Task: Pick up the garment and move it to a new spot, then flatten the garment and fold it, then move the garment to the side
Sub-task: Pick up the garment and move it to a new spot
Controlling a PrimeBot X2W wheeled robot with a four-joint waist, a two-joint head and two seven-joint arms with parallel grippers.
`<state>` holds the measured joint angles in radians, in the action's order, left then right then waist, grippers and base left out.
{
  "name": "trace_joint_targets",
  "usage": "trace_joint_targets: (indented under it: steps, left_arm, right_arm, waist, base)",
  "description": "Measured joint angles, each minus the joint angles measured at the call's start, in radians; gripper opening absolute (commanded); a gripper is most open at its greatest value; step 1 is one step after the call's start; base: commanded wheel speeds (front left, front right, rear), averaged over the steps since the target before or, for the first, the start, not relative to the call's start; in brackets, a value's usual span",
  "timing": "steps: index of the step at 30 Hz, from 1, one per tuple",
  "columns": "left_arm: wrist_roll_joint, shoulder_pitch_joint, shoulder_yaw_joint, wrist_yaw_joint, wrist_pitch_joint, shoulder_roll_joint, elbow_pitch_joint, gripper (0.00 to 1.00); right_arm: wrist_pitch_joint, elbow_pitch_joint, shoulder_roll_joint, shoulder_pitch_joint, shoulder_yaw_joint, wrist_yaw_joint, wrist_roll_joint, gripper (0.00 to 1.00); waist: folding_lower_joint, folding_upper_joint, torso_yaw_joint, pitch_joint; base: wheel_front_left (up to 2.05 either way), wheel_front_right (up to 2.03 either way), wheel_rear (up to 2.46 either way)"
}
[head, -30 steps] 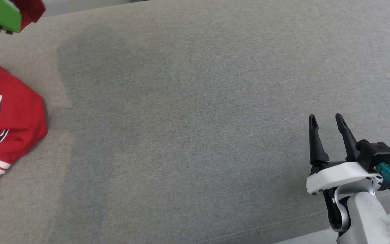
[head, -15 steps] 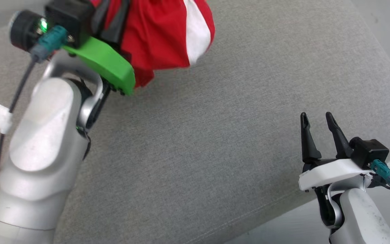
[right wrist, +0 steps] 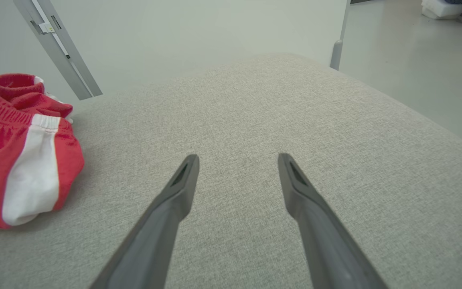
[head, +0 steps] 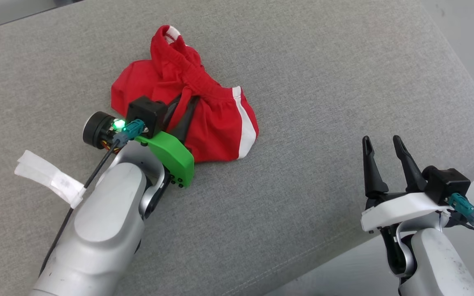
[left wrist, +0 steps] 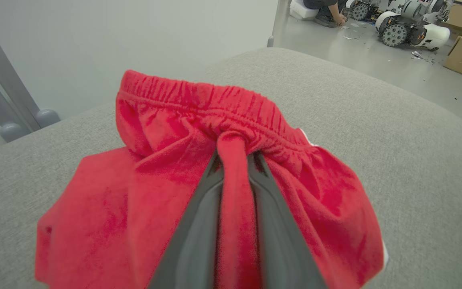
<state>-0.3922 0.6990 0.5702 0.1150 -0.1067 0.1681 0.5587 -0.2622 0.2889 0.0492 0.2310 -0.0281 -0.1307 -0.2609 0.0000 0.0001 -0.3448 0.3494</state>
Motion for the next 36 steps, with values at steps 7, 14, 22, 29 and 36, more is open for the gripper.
trace_joint_targets:
  steps: [7,14,22,29,36]
  left_arm:
    - [-0.012,0.029,-0.013,0.000,-0.091,-0.014,0.024,1.00]
    - [-0.037,-0.006,-0.078,-0.039,-0.133,0.033,-0.012,1.00]
    - [-0.055,-0.149,-0.180,-0.111,-0.151,0.101,-0.134,1.00]
    - [-0.055,-0.320,-0.260,-0.163,-0.156,0.149,-0.264,1.00]
    - [-0.056,-0.505,-0.344,-0.192,-0.157,0.175,-0.387,1.00]
  right_arm:
    - [0.000,0.014,0.000,-0.018,0.003,0.000,0.032,1.00]
    - [0.000,0.007,0.000,-0.042,0.014,0.000,0.066,1.00]
    - [0.000,0.004,0.000,-0.068,0.021,0.000,0.097,1.00]
    - [0.006,-0.006,0.000,-0.088,0.022,0.000,0.112,1.00]
    - [0.032,-0.039,0.000,-0.119,0.031,0.000,0.125,1.00]
  waist:
    - [0.0000,0.0000,0.040,-0.068]
    - [0.0000,0.0000,0.102,-0.129]
    - [0.0000,-0.0001,0.185,-0.197]
    - [0.0000,-0.0001,0.246,-0.249]
    - [-0.0001,-0.0001,0.296,-0.297]
  base:
    - [0.00,0.00,0.00]
    - [0.00,0.00,0.00]
    - [0.00,0.00,0.00]
    - [0.00,0.00,0.00]
    - [0.00,0.00,0.00]
